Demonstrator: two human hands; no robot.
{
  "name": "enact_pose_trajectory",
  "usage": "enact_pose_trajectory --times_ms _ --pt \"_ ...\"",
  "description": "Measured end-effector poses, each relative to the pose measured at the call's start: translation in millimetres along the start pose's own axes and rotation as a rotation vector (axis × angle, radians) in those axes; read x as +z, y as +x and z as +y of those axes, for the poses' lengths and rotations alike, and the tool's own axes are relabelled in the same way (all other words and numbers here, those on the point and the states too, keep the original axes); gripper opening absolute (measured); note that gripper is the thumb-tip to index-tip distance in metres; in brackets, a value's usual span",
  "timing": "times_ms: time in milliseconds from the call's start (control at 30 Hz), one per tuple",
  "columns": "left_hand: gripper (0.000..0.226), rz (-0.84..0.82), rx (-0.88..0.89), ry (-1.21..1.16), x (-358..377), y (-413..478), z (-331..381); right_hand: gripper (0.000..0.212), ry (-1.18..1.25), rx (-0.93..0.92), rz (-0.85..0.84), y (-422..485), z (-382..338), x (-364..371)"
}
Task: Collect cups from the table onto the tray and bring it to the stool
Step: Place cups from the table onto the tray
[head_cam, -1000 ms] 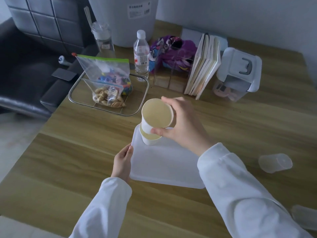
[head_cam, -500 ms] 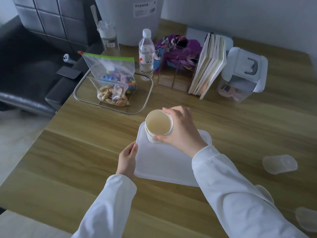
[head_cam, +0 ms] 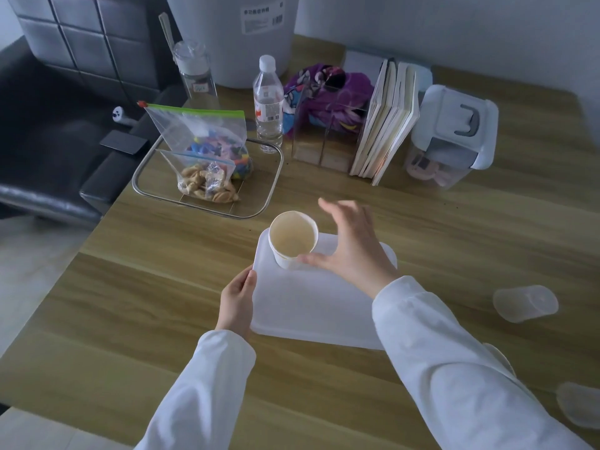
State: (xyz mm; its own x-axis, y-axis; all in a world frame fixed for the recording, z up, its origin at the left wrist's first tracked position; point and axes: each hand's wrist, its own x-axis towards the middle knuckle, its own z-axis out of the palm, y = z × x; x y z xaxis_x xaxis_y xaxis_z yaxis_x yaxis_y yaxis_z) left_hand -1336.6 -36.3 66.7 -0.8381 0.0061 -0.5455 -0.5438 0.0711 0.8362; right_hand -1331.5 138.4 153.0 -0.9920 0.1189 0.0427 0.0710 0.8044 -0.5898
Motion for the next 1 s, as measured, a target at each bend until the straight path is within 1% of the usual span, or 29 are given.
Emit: enact_pose_trajectory --times_ms 100,200,267,333,400,467,533,600,733,800,900,1000 --pt "0.024 0.010 -0.011 -0.015 -2.6 1.6 0.3 0.074 0.128 0.131 0.160 -5.5 27.2 -20.4" --pt "0.023 0.028 -0.011 -0.037 -5.7 2.1 3.2 0.059 0.215 0.362 0.312 -20.7 61.3 -34.8" --pt "0.023 0.044 0.003 -0.049 -7.4 1.6 7.8 0.055 0.232 0.517 0.374 -35.0 80.5 -37.8" --pt "0.024 0.065 0.011 -0.038 -11.3 2.5 11.5 0.057 0.257 0.659 0.350 -52.2 96.0 -32.3" --pt "0.024 0.087 0.013 -0.028 -18.7 5.5 13.2 0.062 0.306 0.784 0.261 -68.0 104.3 -18.2" --pt "0.026 0.107 0.015 -0.016 -27.1 9.5 12.6 0.069 0.303 0.872 0.150 -79.6 106.4 2.1" --pt "0.029 0.130 0.015 -0.012 -35.8 12.3 11.5 0.073 0.316 0.925 0.078 -84.2 102.8 22.2" --pt "0.027 0.150 0.005 -0.028 -43.9 12.8 11.0 0.073 0.368 0.969 0.063 -83.8 96.7 37.0" --pt "0.024 0.184 -0.011 -0.063 -56.0 11.0 10.4 0.058 0.422 1.011 0.034 -81.7 87.8 49.8" --pt "0.026 0.192 -0.012 -0.072 -59.0 10.3 9.7 0.054 0.430 1.018 0.026 -81.0 88.4 52.8" --pt "0.028 0.190 -0.018 -0.068 -60.6 9.5 6.1 0.051 0.458 1.038 0.014 -79.4 91.0 53.5" --pt "0.027 0.182 -0.023 -0.071 -59.0 8.9 2.8 0.054 0.498 1.042 0.014 -80.8 93.0 46.9"
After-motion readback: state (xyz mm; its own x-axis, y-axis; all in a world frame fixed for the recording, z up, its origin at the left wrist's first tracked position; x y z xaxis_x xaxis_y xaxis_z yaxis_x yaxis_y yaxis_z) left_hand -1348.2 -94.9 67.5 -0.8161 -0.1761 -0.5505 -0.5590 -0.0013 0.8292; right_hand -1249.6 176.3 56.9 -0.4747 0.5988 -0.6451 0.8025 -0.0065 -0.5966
